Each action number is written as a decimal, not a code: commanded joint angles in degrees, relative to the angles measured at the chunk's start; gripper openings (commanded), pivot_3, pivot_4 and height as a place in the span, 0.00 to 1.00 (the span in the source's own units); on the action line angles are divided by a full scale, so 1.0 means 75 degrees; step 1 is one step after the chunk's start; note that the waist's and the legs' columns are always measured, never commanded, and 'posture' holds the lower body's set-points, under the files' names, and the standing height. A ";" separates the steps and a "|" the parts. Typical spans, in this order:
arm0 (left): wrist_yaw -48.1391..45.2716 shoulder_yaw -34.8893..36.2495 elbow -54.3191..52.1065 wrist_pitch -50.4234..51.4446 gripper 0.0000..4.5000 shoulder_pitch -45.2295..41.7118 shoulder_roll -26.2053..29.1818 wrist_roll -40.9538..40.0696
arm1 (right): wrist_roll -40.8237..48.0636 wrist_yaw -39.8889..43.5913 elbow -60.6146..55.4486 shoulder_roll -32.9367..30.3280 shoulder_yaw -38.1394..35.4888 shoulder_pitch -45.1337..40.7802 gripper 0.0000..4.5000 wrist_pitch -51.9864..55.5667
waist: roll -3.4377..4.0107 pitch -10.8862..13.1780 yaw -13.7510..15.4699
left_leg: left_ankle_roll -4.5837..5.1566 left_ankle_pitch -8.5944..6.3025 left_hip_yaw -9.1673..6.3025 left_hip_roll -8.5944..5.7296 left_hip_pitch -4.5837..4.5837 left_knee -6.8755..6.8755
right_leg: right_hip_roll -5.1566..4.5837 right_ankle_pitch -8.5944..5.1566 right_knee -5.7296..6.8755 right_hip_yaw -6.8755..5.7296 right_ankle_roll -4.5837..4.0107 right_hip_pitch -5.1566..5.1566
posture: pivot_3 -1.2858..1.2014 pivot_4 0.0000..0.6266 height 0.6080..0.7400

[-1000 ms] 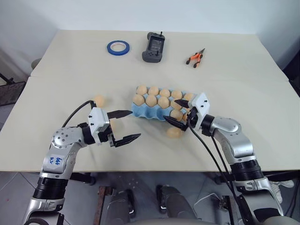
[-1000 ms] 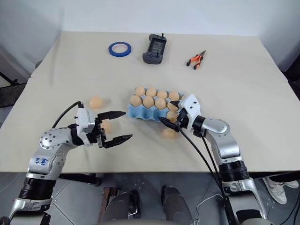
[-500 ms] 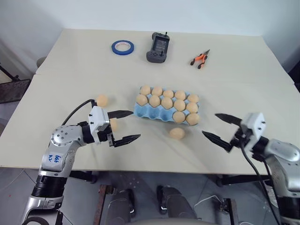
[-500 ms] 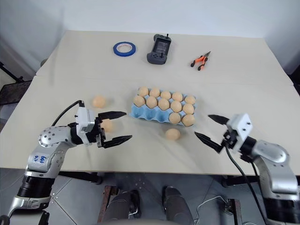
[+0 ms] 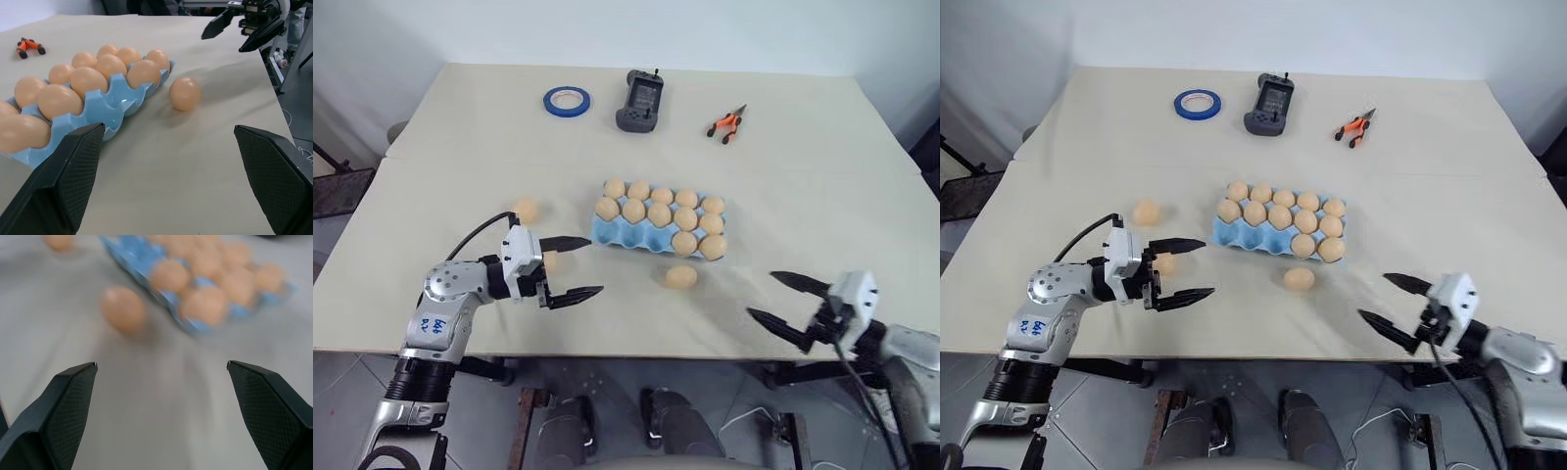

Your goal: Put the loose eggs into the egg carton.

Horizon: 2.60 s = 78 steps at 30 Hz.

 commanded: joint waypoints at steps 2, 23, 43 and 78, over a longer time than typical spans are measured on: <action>-0.0147 0.0274 -0.0219 -0.0133 1.00 0.0214 0.0288 -0.0039 | -0.0100 -0.0190 -0.0664 0.0193 0.0938 -0.0678 0.99 0.0419 | 0.0000 0.0000 0.0024 | -0.0001 0.0000 0.0000 0.0000 -0.0004 -0.0010 | -0.0003 -0.0002 0.0000 -0.0001 -0.0004 -0.0006 | 0.52 0.24 1.00; 0.0243 0.0496 -0.1220 0.0250 1.00 0.0925 0.0341 -0.0325 | -0.1255 -0.0216 0.1219 0.1161 0.2678 -0.2497 0.56 0.0016 | -0.0002 -0.0002 0.0030 | -0.0021 0.0002 -0.0001 -0.0001 -0.0008 -0.0067 | -0.0009 -0.0007 -0.0001 -0.0017 -0.0012 -0.0031 | 0.52 0.24 1.00; 0.0827 0.0781 -0.1380 0.0156 1.00 0.1335 0.0299 -0.0227 | -0.1447 -0.1601 0.2055 0.2168 0.2579 -0.4598 0.63 0.0469 | -0.0004 -0.0003 -0.0043 | -0.0038 0.0008 -0.0008 0.0000 -0.0011 -0.0082 | -0.0015 -0.0004 0.0011 -0.0036 -0.0008 -0.0043 | 0.52 0.24 1.00; 0.2966 0.2550 -0.1761 0.0926 1.00 0.3011 0.0139 -0.0171 | 0.0013 0.0863 0.0264 0.0540 0.1242 -0.1531 0.99 -0.1071 | -0.0007 -0.0004 -0.0128 | -0.0059 0.0006 -0.0007 0.0019 0.0002 -0.0070 | -0.0002 -0.0047 0.0027 -0.0048 -0.0064 -0.0035 | 0.52 0.24 1.00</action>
